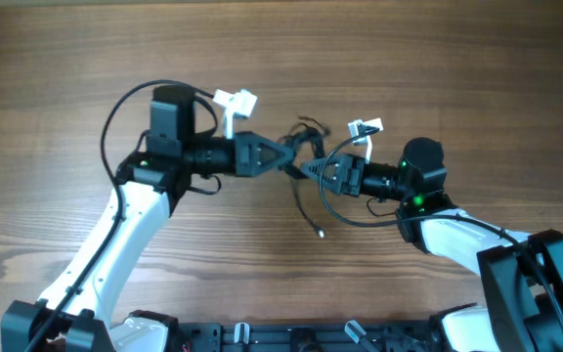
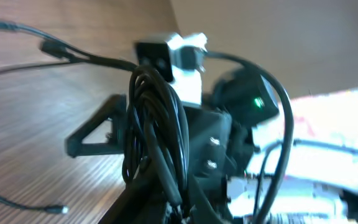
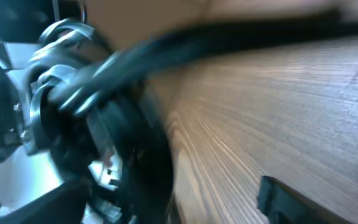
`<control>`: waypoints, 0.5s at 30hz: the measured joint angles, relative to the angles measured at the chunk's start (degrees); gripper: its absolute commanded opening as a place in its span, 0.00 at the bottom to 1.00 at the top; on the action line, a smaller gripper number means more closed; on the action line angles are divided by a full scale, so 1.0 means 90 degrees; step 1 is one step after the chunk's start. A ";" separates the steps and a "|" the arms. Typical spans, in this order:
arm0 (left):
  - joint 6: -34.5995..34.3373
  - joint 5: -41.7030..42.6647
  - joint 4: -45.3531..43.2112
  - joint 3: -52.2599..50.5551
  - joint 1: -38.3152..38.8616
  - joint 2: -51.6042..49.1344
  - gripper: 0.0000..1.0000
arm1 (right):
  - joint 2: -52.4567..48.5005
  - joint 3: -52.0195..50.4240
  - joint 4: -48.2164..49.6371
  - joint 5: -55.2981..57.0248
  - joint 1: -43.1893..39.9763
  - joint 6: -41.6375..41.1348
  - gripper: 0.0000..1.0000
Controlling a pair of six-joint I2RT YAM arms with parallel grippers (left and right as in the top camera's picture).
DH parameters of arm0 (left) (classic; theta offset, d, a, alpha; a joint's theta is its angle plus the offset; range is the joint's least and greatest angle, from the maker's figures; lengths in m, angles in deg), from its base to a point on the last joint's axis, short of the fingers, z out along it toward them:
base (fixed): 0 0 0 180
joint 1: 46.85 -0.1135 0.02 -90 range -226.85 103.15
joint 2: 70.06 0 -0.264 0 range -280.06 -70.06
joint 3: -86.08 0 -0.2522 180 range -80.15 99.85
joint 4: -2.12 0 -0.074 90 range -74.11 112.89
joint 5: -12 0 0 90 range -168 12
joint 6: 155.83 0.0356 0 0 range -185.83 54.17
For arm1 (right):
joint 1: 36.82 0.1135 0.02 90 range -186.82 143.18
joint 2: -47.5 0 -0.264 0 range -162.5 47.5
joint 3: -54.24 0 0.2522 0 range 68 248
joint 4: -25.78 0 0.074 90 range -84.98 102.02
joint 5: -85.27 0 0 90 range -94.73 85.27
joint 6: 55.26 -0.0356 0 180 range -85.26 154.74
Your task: Untangle cables
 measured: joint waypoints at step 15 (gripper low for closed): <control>-0.1768 -0.2470 0.0391 0.0012 0.0049 0.0000 0.72 | 0.0002 -0.0005 -0.0636 0.2747 0.0347 -0.2931 0.04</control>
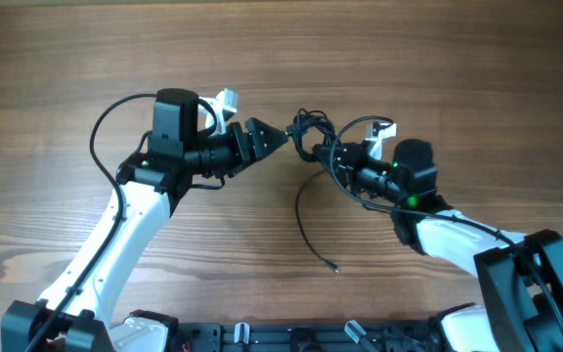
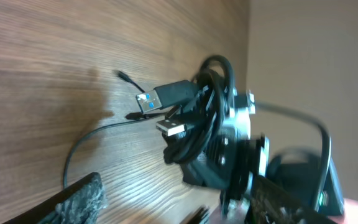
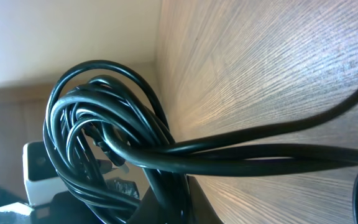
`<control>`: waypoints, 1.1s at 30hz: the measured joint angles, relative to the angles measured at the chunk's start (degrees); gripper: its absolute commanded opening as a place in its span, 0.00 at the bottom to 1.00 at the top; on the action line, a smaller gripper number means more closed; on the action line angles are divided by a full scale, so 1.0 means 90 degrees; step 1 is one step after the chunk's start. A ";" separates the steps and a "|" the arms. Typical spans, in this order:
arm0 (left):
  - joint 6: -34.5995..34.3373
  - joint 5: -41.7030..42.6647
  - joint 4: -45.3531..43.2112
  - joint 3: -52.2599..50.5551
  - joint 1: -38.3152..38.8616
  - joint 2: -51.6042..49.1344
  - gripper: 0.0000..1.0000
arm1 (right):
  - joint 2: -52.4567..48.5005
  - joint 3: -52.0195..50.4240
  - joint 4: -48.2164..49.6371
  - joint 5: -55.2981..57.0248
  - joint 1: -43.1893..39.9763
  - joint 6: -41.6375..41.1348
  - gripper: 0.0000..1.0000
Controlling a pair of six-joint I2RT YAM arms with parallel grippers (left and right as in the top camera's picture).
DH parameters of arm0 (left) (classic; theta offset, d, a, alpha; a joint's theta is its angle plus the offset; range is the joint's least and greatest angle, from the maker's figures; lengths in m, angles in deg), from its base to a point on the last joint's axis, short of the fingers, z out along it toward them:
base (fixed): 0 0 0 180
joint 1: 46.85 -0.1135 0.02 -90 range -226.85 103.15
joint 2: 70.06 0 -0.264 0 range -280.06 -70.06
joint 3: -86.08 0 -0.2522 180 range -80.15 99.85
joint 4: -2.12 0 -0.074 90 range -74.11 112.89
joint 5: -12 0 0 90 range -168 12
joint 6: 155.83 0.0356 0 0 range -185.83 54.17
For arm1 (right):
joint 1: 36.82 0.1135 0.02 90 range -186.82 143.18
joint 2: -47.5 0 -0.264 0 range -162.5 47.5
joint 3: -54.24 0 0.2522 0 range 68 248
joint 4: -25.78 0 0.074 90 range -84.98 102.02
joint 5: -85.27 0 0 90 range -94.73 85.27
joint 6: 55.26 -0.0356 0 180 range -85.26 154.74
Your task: Untangle cables
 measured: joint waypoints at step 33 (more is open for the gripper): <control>0.0544 -0.1455 -0.1129 0.0000 -0.0141 -0.0843 0.04 | 0.0000 0.0000 0.0051 0.0403 0.0214 0.2089 1.00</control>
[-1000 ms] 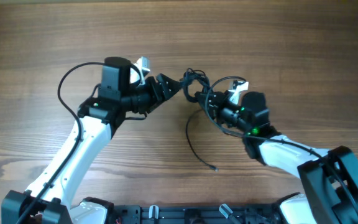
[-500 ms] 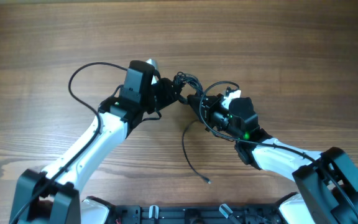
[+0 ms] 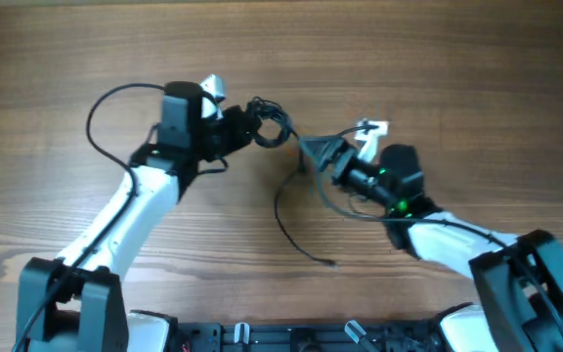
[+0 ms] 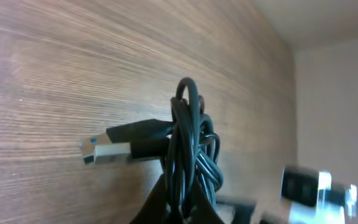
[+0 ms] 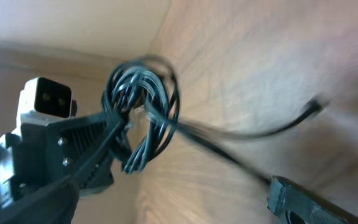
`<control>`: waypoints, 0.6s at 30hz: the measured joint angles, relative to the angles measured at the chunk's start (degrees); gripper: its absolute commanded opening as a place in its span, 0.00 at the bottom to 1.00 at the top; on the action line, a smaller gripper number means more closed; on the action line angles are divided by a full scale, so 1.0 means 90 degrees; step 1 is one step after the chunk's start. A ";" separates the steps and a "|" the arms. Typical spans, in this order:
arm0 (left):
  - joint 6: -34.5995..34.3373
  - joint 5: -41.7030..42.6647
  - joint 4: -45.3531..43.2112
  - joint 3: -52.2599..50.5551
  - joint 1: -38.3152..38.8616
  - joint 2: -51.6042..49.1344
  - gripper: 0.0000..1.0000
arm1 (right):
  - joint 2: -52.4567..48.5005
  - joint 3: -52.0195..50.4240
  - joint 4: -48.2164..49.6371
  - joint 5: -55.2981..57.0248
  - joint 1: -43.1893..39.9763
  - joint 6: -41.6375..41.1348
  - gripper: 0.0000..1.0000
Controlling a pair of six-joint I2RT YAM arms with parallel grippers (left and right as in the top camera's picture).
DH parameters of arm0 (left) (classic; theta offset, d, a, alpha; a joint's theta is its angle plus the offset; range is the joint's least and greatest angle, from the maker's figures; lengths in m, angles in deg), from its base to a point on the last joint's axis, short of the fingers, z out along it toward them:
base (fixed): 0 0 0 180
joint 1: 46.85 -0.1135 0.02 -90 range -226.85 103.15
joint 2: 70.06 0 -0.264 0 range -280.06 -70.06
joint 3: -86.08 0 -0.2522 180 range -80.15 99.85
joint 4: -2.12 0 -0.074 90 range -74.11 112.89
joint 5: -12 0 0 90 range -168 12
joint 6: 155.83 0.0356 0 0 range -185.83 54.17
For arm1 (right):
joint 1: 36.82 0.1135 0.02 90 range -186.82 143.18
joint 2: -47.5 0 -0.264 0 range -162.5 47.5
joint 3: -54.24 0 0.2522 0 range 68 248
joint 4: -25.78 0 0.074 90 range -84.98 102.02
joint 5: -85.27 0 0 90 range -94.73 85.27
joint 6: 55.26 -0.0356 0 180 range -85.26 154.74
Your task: Untangle cables
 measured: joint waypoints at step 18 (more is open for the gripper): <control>0.2829 0.2543 0.1066 0.0005 0.0741 0.0041 0.82 | 0.0000 0.0000 -0.0537 -0.1661 -0.0425 0.1243 0.04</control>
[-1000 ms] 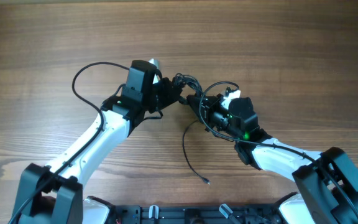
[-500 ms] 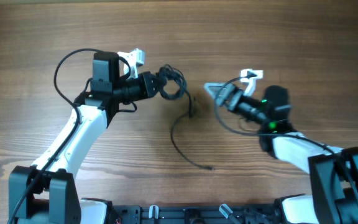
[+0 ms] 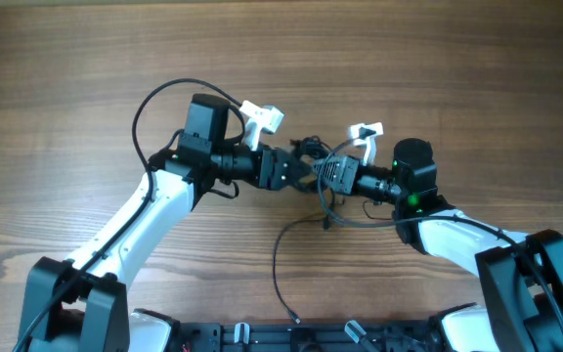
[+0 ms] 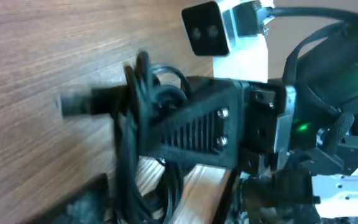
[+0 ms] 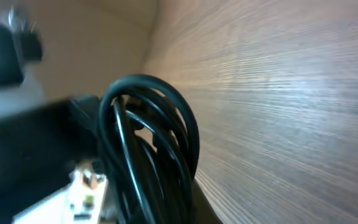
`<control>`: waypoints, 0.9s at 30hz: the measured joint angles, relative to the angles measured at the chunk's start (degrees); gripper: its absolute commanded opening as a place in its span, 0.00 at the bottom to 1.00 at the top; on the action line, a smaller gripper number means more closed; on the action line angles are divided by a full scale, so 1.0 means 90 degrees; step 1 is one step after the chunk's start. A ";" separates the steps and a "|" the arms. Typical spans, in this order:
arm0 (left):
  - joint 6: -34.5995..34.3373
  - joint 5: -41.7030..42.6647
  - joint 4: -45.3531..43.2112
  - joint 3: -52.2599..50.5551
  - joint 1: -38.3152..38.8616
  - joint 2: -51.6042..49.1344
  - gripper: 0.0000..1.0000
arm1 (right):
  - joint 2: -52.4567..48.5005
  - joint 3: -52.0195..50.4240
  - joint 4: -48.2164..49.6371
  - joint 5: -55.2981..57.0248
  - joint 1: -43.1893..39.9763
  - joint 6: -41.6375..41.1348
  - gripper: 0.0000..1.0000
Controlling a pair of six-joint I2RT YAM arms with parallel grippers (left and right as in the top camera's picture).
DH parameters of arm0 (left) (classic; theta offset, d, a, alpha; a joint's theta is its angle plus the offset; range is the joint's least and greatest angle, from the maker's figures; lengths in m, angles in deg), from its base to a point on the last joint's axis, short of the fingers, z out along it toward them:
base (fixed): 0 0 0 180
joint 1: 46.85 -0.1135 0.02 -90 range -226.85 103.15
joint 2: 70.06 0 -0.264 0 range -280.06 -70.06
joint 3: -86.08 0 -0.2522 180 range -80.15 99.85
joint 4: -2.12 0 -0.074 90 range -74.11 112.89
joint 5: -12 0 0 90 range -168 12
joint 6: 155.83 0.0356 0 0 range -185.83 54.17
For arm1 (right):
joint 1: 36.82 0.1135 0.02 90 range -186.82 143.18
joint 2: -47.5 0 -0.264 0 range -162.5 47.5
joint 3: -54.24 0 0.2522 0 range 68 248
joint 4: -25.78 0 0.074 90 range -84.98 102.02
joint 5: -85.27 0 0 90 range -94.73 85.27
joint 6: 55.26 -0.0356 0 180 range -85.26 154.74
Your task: Untangle cables
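A tight bundle of black cables (image 3: pixel 310 150) hangs between my two grippers at the table's middle. My right gripper (image 3: pixel 319 174) is shut on it; in the right wrist view the loops (image 5: pixel 148 143) rise straight from the closed fingers (image 5: pixel 194 202). My left gripper (image 3: pixel 297 168) faces it from the left and stands open, with the bundle (image 4: pixel 137 118) between its fingers and a blurred USB plug (image 4: pixel 86 99) sticking out to the left. One loose strand (image 3: pixel 276 264) trails from the bundle toward the table's front edge.
The wooden table (image 3: pixel 66 59) carries nothing else. The arm bases (image 3: pixel 291 337) line the front edge. The left arm's own cable loop (image 3: pixel 154 103) arches above its wrist. The right arm's white camera (image 4: pixel 207 28) is close to the left wrist.
The left gripper held the bundle at the back left, apart from the open right gripper. Now both meet at the middle, the right is shut on the bundle and the left is open. The loose strand reaches farther forward.
Both grippers were together at the bundle in the middle. Then the right held it with the left open beside it. Then the left held it off to the back left with the right open. Now the right holds it again, one strand hanging longer.
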 measured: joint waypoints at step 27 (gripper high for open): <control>-0.2601 -0.2225 -0.1039 0.0010 -0.0250 0.0112 0.04 | 0.0029 0.0005 0.1025 -0.1100 -0.2572 0.0486 1.00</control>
